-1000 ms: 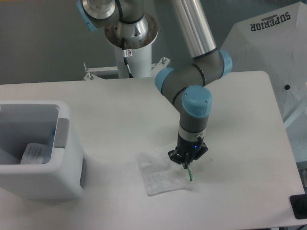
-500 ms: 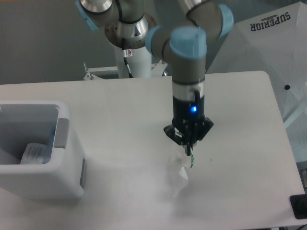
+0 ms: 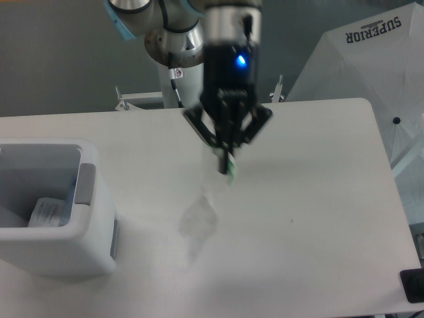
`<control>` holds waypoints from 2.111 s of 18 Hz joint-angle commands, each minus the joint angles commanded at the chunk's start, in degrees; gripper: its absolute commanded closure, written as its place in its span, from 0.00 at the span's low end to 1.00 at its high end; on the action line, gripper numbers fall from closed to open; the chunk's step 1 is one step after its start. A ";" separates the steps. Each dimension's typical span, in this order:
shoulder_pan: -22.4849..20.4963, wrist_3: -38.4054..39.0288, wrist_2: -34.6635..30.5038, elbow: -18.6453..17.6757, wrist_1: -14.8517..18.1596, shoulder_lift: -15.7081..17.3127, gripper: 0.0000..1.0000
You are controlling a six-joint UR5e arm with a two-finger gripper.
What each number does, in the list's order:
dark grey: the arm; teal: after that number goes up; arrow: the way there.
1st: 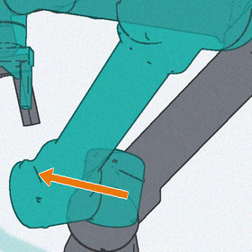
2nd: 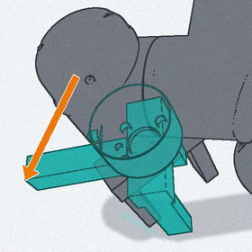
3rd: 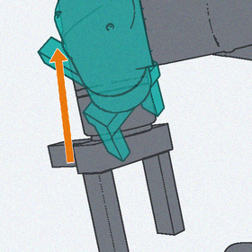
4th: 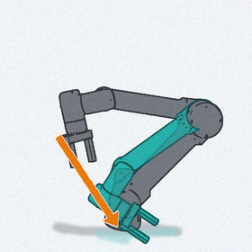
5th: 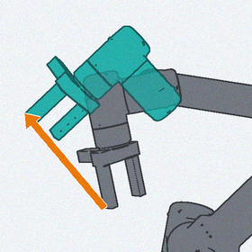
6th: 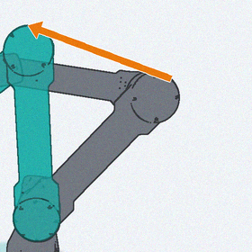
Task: Place the trash in the trash can
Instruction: 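Lift the plastic bag and carry it over the white bin, then open the gripper to drop the bag into the bin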
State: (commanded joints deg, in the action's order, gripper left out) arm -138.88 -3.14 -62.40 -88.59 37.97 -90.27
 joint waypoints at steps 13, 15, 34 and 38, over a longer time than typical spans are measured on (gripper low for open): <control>14.95 -17.07 0.09 -3.95 -0.17 2.29 0.90; 16.44 -18.91 0.09 -4.83 -0.09 1.42 0.90; 17.07 -17.26 -0.70 -6.33 0.00 -2.99 0.00; 9.60 -16.89 -0.26 -5.63 -0.09 -1.84 0.00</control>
State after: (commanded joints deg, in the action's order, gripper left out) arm -129.28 -20.03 -62.67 -94.23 37.88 -92.11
